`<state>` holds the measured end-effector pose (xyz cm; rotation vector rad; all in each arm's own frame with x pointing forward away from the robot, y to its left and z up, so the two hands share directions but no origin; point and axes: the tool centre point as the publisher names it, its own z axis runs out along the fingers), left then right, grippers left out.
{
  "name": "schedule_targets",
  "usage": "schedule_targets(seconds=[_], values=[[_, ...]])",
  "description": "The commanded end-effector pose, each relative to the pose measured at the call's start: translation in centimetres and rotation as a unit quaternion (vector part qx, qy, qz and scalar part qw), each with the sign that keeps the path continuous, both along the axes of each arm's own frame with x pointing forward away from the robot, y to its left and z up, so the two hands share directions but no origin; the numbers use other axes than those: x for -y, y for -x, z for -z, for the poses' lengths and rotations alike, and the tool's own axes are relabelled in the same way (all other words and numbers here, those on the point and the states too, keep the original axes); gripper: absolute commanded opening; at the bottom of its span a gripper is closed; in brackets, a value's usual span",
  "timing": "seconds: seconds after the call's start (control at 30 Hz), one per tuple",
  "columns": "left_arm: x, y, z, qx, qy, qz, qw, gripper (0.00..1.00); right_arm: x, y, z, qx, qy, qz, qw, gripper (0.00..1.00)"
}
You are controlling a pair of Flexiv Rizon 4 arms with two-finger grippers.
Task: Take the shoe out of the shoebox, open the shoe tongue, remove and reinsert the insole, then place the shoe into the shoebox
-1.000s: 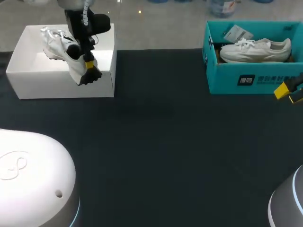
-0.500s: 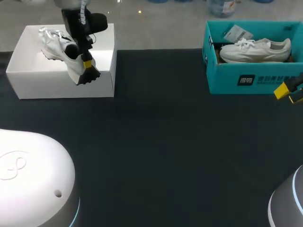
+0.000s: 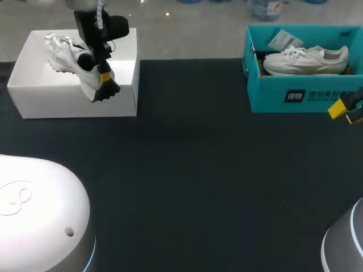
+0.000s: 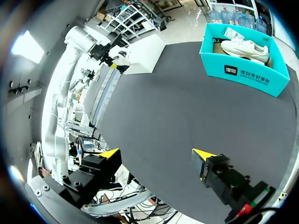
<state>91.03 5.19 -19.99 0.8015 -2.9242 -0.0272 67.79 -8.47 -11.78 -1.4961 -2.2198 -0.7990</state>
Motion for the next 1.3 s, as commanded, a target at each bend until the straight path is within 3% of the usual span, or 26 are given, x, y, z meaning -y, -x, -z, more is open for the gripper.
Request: schedule_targets(seconds=[0.03,0.13,0.5,0.8,1.0,1.3], values=[[-0.1,0.0,-0.2,0.0,-0.001,0.0,1.0,0.0,0.0,-0.1,0.0,-0.001,0.001,0.0,1.0,1.0],[-0.1,0.0,-0.2,0.0,-0.001,0.0,1.0,0.0,0.0,-0.1,0.0,-0.001,0.001,0.0,1.0,1.0],[-3.2,-1.7,-0.8,0.003,-0.018,0.09,0.996,0.0,0.0,-0.1,0.0,-0.001,0.001,0.0,1.0,1.0],[-5.6,-2.2,-0.3,-0.009,-0.023,0.203,0.979,0.0,0.0,-0.1,0.0,-0.001,0.001,0.0,1.0,1.0],[-7.0,-1.5,-0.3,-0.027,-0.011,0.29,0.956,0.0,0.0,-0.1,0.0,-0.001,0.001,0.0,1.0,1.0],[-10.0,-1.4,-0.8,-0.03,-0.009,0.445,0.895,0.0,0.0,-0.1,0.0,-0.001,0.001,0.0,1.0,1.0]])
